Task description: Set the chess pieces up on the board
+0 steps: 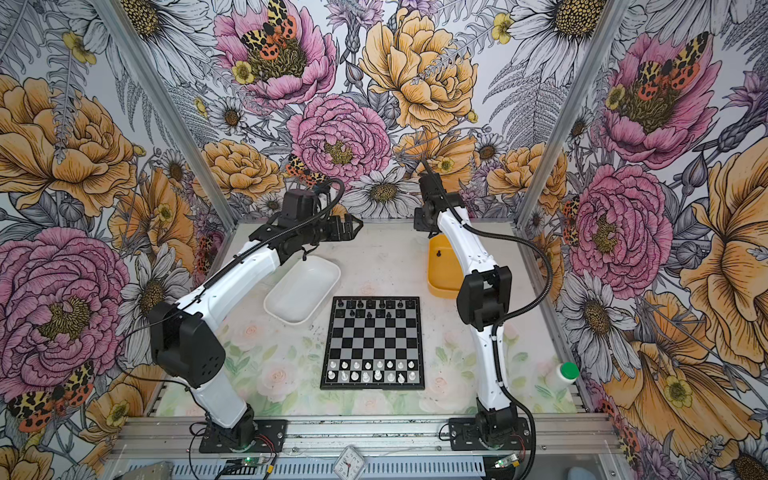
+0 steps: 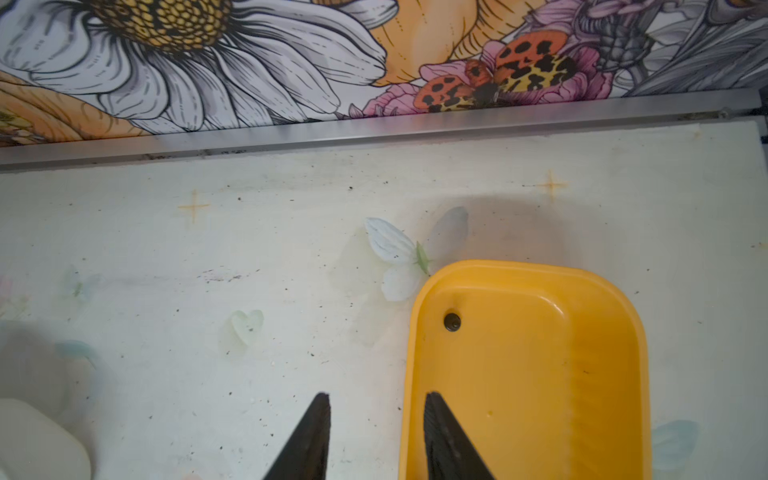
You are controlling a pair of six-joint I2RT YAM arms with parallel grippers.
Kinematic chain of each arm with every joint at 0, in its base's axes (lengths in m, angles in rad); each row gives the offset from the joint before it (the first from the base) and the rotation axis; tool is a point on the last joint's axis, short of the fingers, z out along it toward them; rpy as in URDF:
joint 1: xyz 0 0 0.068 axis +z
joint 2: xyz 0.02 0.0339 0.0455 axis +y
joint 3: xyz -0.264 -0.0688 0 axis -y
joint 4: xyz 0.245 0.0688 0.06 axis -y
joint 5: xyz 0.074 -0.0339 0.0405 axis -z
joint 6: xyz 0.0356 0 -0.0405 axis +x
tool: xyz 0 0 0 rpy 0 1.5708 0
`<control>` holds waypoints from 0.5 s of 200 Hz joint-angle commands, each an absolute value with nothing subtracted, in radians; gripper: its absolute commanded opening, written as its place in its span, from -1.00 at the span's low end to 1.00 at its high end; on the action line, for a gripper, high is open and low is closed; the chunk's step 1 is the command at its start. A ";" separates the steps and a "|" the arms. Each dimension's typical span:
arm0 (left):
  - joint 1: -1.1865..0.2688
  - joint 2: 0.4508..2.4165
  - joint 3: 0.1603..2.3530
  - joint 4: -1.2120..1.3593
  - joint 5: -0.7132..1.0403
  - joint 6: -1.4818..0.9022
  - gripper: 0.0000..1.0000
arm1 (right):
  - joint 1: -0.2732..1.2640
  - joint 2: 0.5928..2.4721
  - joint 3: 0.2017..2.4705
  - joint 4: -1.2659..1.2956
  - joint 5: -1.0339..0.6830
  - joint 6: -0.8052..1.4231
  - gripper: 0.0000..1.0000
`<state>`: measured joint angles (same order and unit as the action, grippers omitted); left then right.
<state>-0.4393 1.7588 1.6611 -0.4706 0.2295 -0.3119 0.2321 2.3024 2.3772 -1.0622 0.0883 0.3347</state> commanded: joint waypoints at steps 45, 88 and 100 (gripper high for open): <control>-0.533 1.913 1.800 -0.447 0.287 -0.355 0.98 | 0.146 2.431 2.382 -1.068 0.090 0.351 -0.19; -0.535 1.988 1.896 -0.479 0.298 -0.359 0.98 | 0.105 2.502 2.406 -1.066 0.064 0.351 -0.29; -0.536 1.995 1.906 -0.482 0.299 -0.359 0.98 | 0.104 2.516 2.413 -1.066 0.065 0.344 -0.30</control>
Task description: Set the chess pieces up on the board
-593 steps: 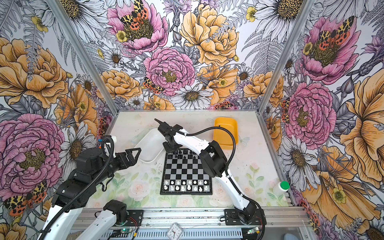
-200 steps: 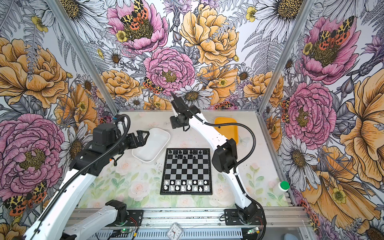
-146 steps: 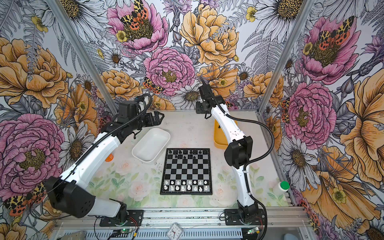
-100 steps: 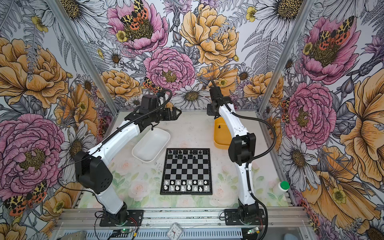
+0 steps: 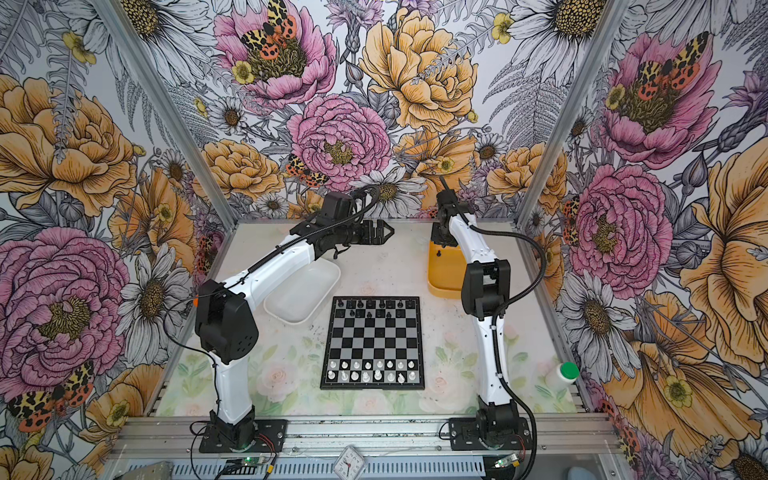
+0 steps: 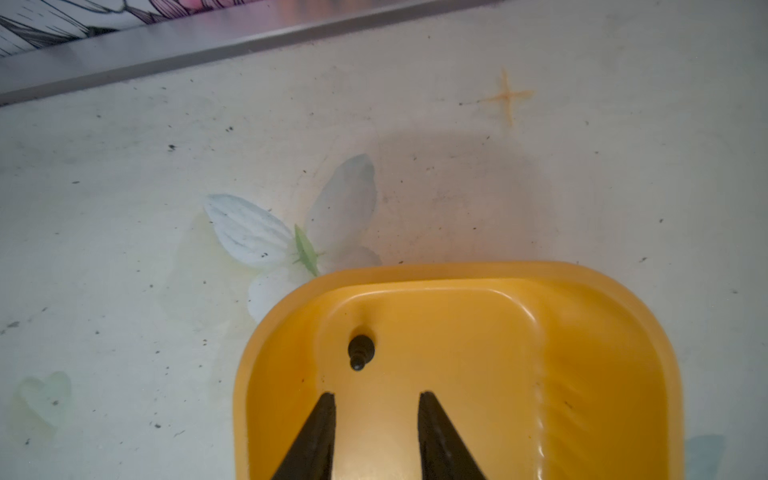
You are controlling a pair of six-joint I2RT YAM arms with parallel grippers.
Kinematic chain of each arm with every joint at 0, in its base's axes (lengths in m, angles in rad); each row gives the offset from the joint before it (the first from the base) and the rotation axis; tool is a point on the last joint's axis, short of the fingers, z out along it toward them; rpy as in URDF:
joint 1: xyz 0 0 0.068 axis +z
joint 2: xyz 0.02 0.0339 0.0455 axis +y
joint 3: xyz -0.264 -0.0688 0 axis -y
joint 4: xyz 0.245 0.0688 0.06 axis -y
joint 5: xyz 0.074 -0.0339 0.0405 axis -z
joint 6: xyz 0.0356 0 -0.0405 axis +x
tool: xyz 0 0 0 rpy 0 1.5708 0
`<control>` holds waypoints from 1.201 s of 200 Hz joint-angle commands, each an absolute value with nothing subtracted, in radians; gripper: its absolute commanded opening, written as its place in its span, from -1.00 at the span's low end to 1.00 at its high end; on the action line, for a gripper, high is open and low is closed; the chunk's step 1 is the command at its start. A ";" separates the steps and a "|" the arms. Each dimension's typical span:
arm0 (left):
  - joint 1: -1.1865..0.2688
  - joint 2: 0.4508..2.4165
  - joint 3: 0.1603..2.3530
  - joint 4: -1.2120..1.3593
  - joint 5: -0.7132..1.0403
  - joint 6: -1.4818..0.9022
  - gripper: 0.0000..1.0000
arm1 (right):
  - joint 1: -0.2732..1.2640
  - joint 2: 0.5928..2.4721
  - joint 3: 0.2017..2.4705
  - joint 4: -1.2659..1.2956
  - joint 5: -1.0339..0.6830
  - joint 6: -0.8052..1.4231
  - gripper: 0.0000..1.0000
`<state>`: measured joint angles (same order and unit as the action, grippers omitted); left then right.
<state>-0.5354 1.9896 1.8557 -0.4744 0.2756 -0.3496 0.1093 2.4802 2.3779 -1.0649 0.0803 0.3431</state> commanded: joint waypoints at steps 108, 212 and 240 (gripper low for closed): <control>-0.515 2.034 1.944 -0.498 0.323 -0.374 0.98 | 0.103 2.579 2.463 -1.068 0.029 0.342 -0.35; -0.502 2.031 1.932 -0.497 0.335 -0.377 0.98 | 0.123 2.590 2.453 -1.068 0.000 0.350 -0.40; -0.500 2.028 1.927 -0.497 0.338 -0.377 0.98 | 0.124 2.596 2.451 -1.068 0.002 0.351 -0.44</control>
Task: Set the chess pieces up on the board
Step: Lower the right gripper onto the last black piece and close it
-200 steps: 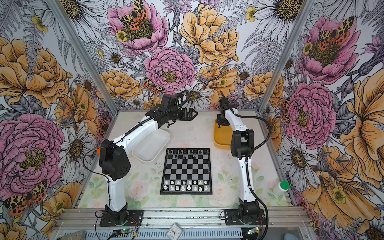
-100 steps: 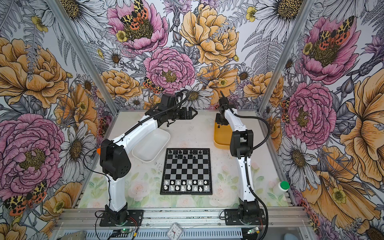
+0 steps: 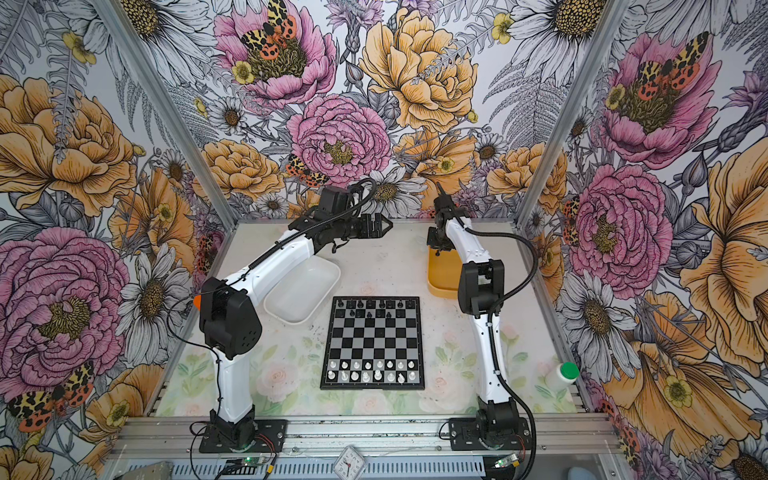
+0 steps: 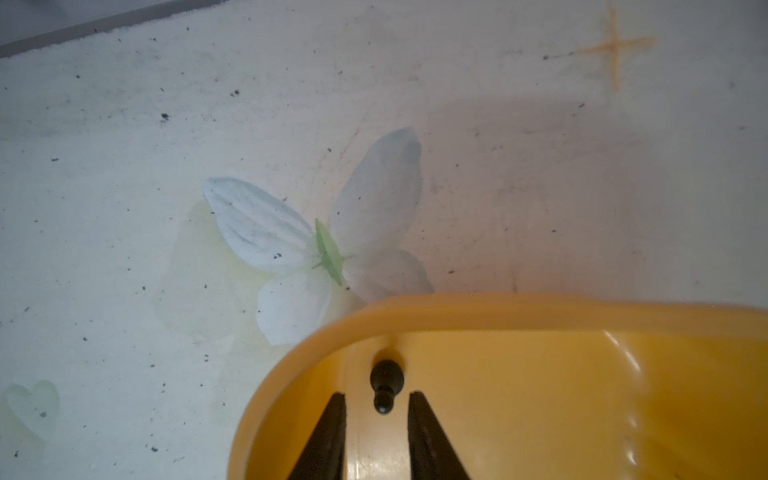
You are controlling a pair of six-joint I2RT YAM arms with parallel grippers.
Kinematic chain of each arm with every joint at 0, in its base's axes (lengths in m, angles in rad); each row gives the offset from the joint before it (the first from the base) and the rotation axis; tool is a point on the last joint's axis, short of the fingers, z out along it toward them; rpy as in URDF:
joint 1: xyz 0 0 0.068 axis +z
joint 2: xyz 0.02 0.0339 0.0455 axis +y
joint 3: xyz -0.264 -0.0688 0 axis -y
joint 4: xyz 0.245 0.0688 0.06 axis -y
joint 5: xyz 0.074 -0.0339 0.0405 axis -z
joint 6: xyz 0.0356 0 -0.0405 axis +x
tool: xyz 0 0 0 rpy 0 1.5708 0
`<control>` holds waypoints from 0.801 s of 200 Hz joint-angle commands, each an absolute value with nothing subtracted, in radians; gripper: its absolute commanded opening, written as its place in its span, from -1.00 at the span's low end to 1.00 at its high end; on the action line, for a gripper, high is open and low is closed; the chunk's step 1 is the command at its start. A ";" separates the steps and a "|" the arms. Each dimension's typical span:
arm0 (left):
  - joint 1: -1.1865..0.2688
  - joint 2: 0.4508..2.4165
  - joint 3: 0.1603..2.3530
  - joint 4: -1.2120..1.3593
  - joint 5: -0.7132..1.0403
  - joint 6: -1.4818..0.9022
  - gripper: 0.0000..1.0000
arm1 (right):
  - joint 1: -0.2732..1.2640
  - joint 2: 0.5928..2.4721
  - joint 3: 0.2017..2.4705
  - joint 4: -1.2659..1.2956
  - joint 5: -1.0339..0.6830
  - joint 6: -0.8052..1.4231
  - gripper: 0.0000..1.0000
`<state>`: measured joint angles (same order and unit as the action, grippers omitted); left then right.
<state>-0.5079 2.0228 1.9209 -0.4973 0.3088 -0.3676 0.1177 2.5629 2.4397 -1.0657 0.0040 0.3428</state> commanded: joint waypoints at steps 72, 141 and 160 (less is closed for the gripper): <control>-0.497 2.016 1.907 -0.497 0.336 -0.377 0.97 | 0.123 2.606 2.451 -1.067 0.018 0.348 -0.47; -0.496 2.020 1.914 -0.498 0.334 -0.387 0.98 | 0.118 2.620 2.462 -1.068 0.015 0.342 -0.50; -0.497 2.023 1.917 -0.498 0.334 -0.389 0.98 | 0.117 2.625 2.465 -1.068 0.011 0.341 -0.52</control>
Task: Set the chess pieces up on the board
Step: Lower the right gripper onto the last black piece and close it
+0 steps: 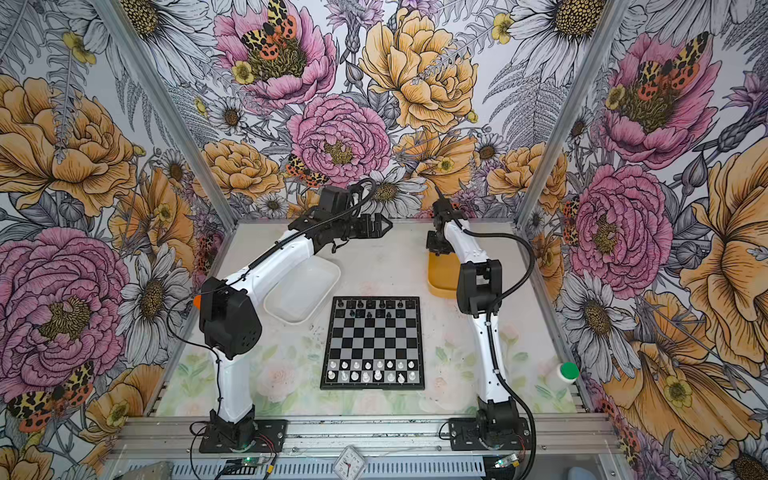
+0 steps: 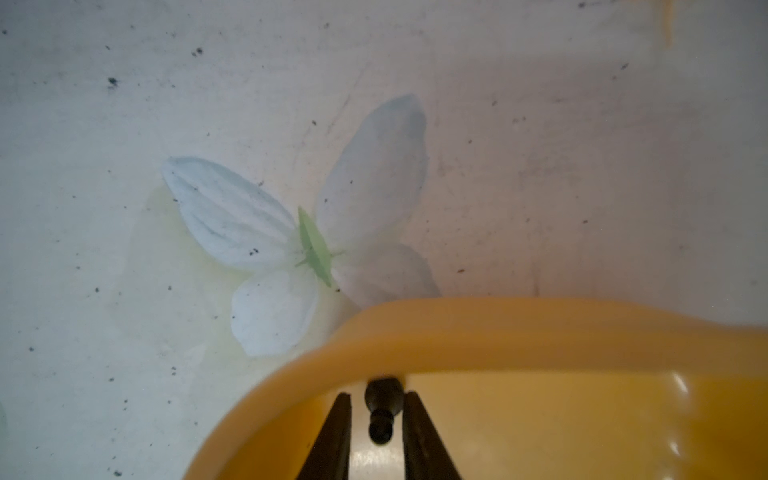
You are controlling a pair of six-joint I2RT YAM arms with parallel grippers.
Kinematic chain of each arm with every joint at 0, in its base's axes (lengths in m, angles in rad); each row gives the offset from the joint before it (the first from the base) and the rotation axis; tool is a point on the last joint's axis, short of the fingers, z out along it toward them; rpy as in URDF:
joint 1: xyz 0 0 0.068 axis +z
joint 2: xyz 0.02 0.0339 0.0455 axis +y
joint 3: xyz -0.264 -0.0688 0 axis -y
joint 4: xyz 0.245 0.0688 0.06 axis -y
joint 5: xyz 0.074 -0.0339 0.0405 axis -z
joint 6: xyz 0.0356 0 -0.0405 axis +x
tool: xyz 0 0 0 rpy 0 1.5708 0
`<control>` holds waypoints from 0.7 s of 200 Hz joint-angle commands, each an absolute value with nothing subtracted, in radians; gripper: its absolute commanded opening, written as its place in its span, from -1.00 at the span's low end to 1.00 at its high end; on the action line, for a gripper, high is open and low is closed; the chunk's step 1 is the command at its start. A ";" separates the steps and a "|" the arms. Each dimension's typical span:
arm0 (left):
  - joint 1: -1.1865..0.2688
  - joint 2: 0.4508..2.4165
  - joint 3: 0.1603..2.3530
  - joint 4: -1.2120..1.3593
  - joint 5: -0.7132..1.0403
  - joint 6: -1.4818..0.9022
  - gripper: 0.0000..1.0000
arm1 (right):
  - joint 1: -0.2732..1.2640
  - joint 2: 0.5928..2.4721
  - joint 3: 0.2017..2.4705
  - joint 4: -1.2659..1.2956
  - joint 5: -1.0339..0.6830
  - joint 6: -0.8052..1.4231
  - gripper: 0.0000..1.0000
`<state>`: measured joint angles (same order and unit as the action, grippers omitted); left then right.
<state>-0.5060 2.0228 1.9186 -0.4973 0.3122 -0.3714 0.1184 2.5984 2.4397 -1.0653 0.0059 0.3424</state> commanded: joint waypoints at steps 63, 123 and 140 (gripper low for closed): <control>-0.495 2.031 1.925 -0.498 0.338 -0.393 0.98 | 0.117 2.629 2.476 -1.067 0.014 0.341 -0.57; -0.489 2.037 1.931 -0.497 0.347 -0.393 0.98 | 0.114 2.629 2.480 -1.068 0.017 0.342 -0.63; -0.486 2.037 1.931 -0.497 0.350 -0.393 0.98 | 0.113 2.629 2.479 -1.069 0.017 0.344 -0.68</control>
